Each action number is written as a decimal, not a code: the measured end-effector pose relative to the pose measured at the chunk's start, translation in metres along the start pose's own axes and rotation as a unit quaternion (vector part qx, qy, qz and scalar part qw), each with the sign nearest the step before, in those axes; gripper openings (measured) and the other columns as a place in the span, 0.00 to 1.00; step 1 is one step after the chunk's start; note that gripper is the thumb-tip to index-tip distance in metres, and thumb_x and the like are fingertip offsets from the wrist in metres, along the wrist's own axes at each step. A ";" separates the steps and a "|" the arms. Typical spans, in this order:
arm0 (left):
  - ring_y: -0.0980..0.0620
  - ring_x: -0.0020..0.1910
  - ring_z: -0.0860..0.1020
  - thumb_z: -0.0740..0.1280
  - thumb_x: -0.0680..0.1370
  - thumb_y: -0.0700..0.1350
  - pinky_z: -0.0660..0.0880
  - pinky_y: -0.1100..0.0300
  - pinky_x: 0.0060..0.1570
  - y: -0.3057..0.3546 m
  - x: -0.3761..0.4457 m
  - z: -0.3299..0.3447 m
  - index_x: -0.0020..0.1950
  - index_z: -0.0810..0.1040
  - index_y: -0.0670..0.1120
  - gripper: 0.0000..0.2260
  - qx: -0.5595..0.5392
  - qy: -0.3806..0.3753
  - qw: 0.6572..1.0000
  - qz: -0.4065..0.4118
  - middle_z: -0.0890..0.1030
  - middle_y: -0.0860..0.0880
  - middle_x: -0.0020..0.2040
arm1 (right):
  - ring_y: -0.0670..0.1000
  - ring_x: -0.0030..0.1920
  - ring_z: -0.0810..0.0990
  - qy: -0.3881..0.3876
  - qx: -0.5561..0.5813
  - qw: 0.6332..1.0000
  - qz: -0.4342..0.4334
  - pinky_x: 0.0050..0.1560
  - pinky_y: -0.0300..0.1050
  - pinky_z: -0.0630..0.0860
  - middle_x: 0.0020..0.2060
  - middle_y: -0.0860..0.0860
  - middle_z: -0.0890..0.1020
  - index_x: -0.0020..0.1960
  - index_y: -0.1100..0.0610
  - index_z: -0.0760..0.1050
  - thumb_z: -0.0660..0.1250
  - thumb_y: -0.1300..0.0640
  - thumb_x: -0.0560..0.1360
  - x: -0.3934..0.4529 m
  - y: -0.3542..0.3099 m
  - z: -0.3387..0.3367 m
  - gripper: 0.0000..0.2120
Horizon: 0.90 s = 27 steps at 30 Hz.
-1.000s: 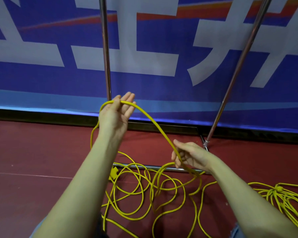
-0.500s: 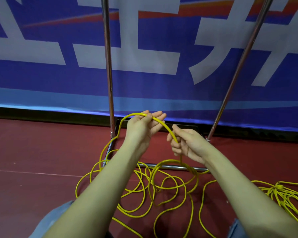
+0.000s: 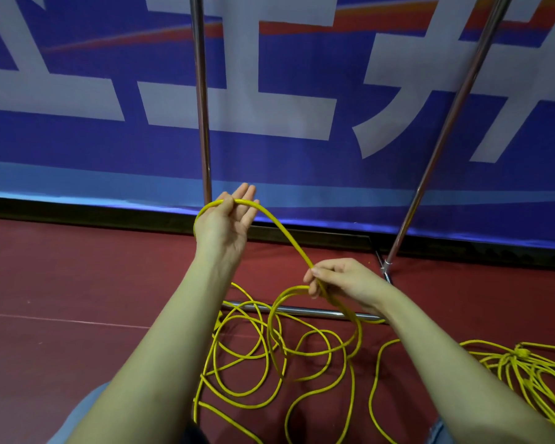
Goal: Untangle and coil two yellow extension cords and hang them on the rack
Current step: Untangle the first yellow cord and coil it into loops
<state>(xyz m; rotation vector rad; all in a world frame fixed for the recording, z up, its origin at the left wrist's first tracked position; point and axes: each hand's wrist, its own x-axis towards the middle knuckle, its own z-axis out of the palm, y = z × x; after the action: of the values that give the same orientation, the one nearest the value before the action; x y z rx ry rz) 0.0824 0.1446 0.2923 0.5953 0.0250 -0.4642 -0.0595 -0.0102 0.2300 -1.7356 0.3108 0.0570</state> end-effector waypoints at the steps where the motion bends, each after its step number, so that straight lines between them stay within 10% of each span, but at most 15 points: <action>1: 0.43 0.53 0.78 0.53 0.83 0.36 0.78 0.53 0.41 0.000 0.000 -0.001 0.66 0.64 0.38 0.11 0.005 -0.001 1.000 -0.003 0.78 0.39 0.54 | 0.47 0.30 0.77 0.002 0.011 1.000 0.000 0.35 0.35 0.73 0.32 0.52 0.81 0.44 0.61 0.77 0.58 0.61 0.80 -0.001 -0.003 -0.001 0.11; 7: 0.47 0.45 0.82 0.60 0.78 0.33 0.79 0.53 0.48 -0.020 -0.018 0.004 0.43 0.73 0.40 0.06 0.153 -0.095 0.979 -0.097 0.82 0.42 0.46 | 0.47 0.24 0.74 0.019 0.069 0.997 -0.025 0.28 0.36 0.73 0.26 0.52 0.78 0.43 0.62 0.77 0.58 0.59 0.79 -0.012 -0.031 -0.003 0.12; 27: 0.47 0.42 0.84 0.60 0.78 0.31 0.82 0.54 0.43 -0.001 -0.009 0.008 0.46 0.71 0.39 0.05 0.055 -0.058 0.997 0.004 0.82 0.43 0.47 | 0.50 0.33 0.79 0.008 -0.001 1.000 0.009 0.37 0.38 0.74 0.31 0.53 0.82 0.41 0.61 0.78 0.60 0.57 0.79 -0.008 -0.009 -0.004 0.12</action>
<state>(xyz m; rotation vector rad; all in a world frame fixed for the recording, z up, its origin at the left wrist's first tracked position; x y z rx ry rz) 0.0731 0.1427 0.3000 0.6758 -0.1134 -0.4936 -0.0659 -0.0108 0.2409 -1.7354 0.3383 0.0558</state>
